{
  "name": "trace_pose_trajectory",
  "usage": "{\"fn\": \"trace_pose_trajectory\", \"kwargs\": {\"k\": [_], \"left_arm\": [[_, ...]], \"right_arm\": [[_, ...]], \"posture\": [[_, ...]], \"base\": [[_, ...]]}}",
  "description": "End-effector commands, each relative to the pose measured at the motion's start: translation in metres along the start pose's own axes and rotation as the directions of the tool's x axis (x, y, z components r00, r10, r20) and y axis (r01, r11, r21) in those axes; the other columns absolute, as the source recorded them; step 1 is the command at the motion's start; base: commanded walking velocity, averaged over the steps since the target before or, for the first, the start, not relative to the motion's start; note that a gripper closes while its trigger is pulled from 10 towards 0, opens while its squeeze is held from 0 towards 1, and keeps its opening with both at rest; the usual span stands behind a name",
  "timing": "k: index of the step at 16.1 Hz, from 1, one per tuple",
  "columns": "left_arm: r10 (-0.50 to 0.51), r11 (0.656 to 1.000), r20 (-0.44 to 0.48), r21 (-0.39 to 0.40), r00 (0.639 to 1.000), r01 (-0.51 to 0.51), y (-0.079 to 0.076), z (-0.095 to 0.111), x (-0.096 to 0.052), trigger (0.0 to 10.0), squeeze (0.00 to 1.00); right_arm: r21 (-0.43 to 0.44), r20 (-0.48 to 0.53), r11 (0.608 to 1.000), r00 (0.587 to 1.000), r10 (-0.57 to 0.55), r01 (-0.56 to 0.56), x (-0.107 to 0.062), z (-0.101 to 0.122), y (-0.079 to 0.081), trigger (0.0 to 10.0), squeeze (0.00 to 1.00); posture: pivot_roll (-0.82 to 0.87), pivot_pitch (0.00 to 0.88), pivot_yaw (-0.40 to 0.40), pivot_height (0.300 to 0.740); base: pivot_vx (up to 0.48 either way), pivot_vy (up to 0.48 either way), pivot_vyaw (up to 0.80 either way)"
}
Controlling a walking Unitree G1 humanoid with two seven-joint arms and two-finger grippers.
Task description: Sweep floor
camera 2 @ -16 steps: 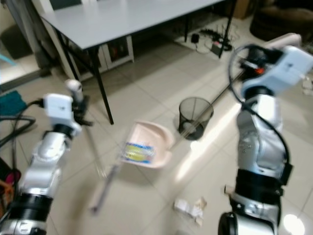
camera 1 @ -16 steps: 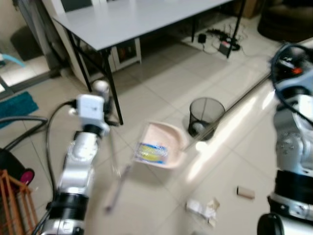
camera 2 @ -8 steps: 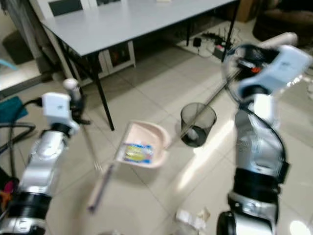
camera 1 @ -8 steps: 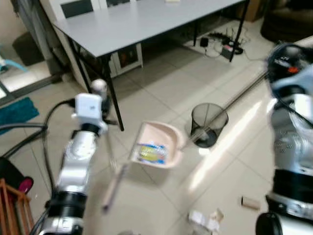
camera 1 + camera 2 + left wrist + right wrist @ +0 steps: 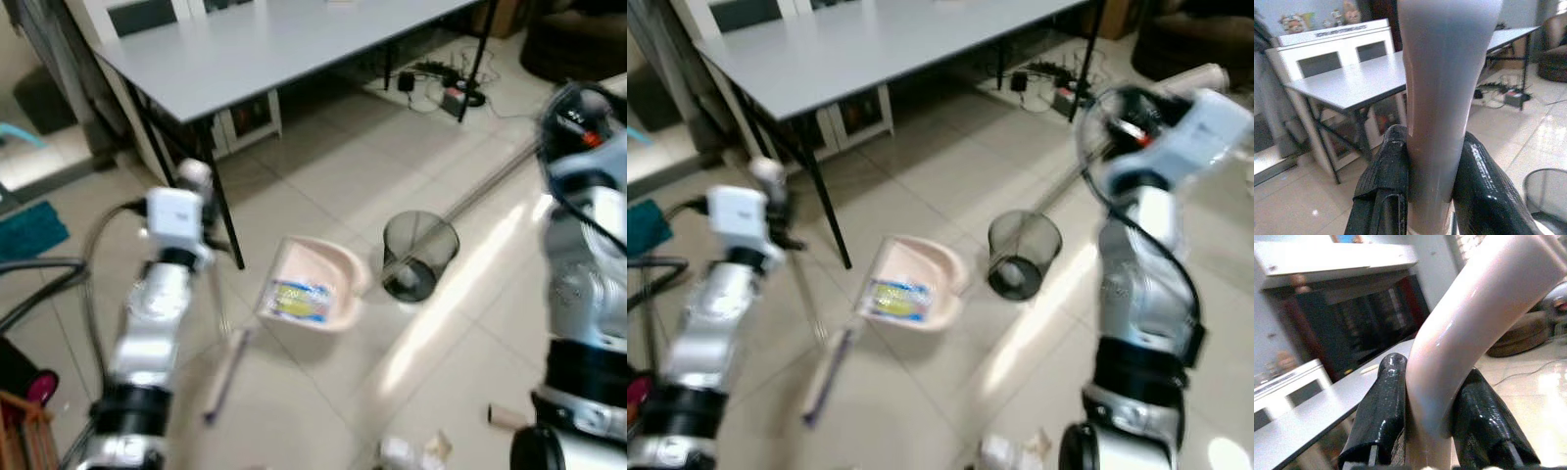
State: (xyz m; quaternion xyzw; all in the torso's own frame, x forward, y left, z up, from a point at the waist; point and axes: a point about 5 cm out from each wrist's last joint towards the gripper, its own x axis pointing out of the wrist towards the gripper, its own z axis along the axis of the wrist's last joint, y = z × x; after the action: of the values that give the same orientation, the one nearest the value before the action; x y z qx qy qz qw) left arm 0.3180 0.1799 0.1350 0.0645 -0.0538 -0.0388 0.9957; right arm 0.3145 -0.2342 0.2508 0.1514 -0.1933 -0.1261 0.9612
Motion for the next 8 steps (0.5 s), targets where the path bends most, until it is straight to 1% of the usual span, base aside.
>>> {"fn": "trace_pose_trajectory", "kwargs": {"k": [1,3,4,7,8], "left_arm": [[0.020,0.999,0.049,0.024,0.999,-0.022,0.0096,0.0113,0.0030,10.0,0.00],[0.028,0.999,0.054,0.023,0.998,-0.029,0.0103,0.0124,0.0037,10.0,0.00],[0.029,0.999,0.055,0.024,0.998,-0.030,0.0104,0.0126,0.0038,10.0,0.00],[0.029,0.999,0.058,0.028,0.998,-0.030,0.0115,0.0137,0.0038,10.0,0.00],[0.028,0.999,0.059,0.030,0.998,-0.030,0.0123,0.0143,0.0047,10.0,0.00]], "right_arm": [[0.032,0.080,0.998,0.996,0.043,-0.045,0.0031,0.0157,0.0133,10.0,0.00],[0.032,0.080,0.998,0.996,0.044,-0.046,0.0045,0.0158,0.0138,10.0,0.00],[0.031,0.077,0.999,0.996,0.042,-0.045,0.0048,0.0150,0.0131,10.0,0.00],[0.029,0.074,0.999,0.997,0.036,-0.039,0.0046,0.0130,0.0109,10.0,0.00],[0.028,0.073,0.999,0.997,0.038,-0.040,0.0049,0.0126,0.0113,10.0,0.00]], "posture": [[-0.02,0.015,0.037,0.740],[-0.02,0.017,0.035,0.740],[-0.02,0.017,0.035,0.740],[-0.01,0.012,0.039,0.740],[-0.01,0.013,0.039,0.740]], "base": [[0.390,0.000,0.00],[0.392,0.000,0.00],[0.390,0.000,-0.57],[0.393,0.000,-0.80],[0.390,0.000,0.00]]}}
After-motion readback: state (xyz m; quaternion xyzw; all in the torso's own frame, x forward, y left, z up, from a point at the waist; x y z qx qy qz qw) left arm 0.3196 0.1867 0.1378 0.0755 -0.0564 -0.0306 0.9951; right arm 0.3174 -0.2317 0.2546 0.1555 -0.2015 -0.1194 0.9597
